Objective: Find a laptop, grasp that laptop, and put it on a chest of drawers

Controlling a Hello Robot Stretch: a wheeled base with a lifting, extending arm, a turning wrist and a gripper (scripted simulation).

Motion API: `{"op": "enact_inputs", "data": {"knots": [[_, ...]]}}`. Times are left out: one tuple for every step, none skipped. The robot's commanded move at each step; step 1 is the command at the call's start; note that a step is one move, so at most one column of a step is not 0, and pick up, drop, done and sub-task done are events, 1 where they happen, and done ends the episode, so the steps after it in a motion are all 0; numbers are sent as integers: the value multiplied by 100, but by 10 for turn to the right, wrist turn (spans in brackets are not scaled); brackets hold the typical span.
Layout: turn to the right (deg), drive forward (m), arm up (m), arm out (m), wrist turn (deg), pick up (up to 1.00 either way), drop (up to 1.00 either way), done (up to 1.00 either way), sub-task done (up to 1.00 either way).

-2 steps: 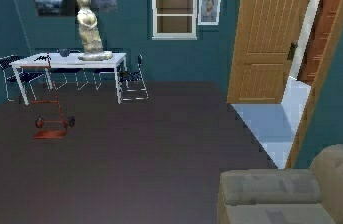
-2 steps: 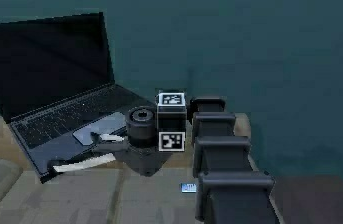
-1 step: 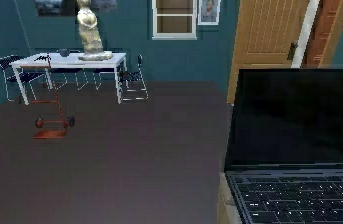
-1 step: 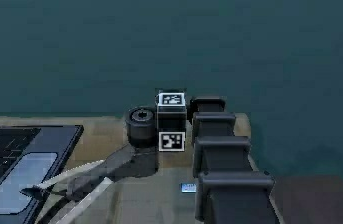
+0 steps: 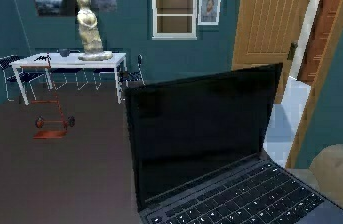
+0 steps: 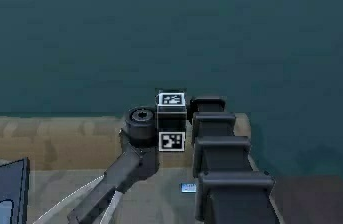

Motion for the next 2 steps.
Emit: {"op": "enact_inputs", "data": {"knots": [[0, 0, 0, -10, 0, 0, 0, 0, 0], [-450, 0, 0, 0, 0, 0, 0, 0, 0]]}}
